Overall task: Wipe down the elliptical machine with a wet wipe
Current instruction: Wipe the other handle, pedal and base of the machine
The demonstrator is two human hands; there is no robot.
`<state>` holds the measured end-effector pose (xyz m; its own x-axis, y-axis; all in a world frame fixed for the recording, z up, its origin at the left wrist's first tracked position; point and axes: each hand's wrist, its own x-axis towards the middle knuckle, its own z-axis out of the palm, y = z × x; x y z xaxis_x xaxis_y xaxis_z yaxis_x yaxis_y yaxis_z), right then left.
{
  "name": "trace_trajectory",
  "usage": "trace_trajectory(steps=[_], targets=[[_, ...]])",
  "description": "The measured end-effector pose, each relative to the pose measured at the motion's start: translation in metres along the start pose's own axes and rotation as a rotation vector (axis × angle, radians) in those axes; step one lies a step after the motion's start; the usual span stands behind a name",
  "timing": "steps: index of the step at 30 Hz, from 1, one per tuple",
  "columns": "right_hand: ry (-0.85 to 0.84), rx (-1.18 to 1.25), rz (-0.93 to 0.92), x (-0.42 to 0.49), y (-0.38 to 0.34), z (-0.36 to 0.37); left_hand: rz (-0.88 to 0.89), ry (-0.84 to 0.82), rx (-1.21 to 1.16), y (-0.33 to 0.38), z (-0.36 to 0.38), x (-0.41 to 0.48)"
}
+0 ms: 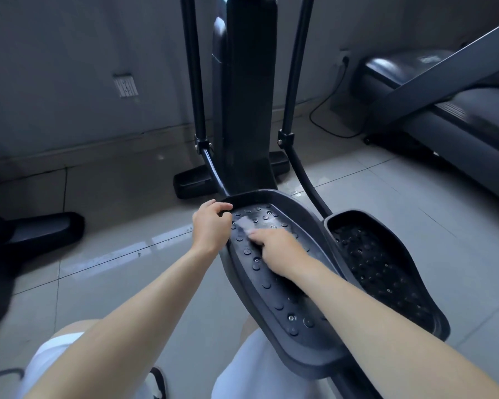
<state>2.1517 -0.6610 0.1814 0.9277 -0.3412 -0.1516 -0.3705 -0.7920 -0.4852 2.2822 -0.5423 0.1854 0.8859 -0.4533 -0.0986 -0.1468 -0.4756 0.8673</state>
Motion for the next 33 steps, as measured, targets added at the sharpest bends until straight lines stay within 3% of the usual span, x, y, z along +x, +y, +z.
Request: trace_trajectory(steps=[4, 8, 13, 16, 20, 23, 25, 28, 33], targets=[[0.166, -0.149, 0.264, -0.011, 0.026, -0.015, 0.067, -0.032, 0.144, 0.008, 0.004, -0.024], [0.197, -0.045, 0.441, -0.007, 0.018, -0.007, 0.107, -0.133, 0.178, 0.0, 0.011, -0.05], [-0.051, 0.185, 0.022, -0.015, -0.021, 0.008, 0.082, -0.124, 0.13, 0.003, 0.014, -0.059], [-0.066, 0.186, -0.064, -0.015, -0.018, 0.009, 0.083, -0.113, 0.119, 0.006, 0.014, -0.061], [0.07, 0.139, 0.126, -0.006, 0.011, -0.004, 0.066, -0.087, 0.114, 0.009, 0.012, -0.064], [0.113, -0.039, 0.247, -0.003, 0.026, -0.016, 0.056, -0.07, 0.092, 0.011, 0.013, -0.063], [0.128, -0.09, 0.242, -0.004, 0.021, -0.018, 0.04, -0.056, 0.057, 0.011, 0.014, -0.061], [0.147, 0.031, 0.187, 0.0, 0.011, -0.008, 0.049, -0.049, 0.032, 0.007, 0.015, -0.054], [-0.005, 0.158, 0.033, 0.015, -0.015, -0.002, 0.067, -0.043, 0.051, 0.006, 0.012, -0.043]])
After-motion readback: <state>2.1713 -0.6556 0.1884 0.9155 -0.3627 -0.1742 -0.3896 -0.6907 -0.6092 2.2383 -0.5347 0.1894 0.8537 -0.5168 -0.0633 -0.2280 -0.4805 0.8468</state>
